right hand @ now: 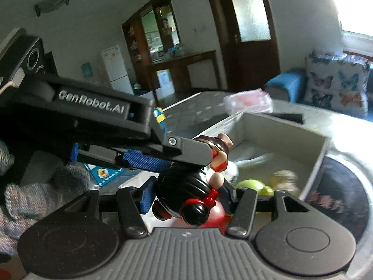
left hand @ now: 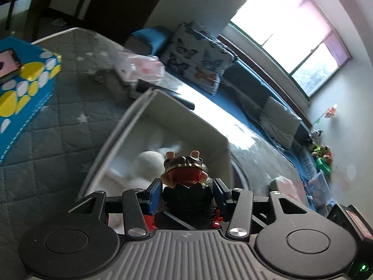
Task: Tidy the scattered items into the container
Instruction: 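Carry the black-and-red figure into the white box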
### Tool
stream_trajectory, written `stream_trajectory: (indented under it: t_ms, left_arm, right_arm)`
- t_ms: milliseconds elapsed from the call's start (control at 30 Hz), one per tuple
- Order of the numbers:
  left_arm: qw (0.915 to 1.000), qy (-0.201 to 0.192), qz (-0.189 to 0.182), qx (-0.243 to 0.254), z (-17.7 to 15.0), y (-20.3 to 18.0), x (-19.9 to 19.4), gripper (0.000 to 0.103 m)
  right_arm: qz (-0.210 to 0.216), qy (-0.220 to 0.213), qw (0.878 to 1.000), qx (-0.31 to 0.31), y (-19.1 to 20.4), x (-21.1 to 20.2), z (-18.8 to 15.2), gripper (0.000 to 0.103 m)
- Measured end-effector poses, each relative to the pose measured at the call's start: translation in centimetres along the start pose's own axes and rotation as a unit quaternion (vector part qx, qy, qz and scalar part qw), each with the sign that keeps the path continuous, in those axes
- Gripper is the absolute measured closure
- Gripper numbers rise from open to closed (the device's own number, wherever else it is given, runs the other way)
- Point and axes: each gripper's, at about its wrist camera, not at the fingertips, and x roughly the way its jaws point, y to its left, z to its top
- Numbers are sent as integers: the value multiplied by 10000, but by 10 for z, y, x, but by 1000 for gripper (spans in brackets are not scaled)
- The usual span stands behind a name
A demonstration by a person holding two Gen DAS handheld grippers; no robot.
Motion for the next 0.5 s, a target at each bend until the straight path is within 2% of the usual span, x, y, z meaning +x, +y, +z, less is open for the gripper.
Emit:
stream_trajectory:
  t_ms: [300,500]
  left_arm:
    - [9996,102,171,-186,4,31,8,53]
    - [9994,173,224,-218,3,37,11,53]
  right_arm:
    - [216,408,9989,-74,6,31,-4,47]
    - [252,642,9976,-56,4,46,-2,47]
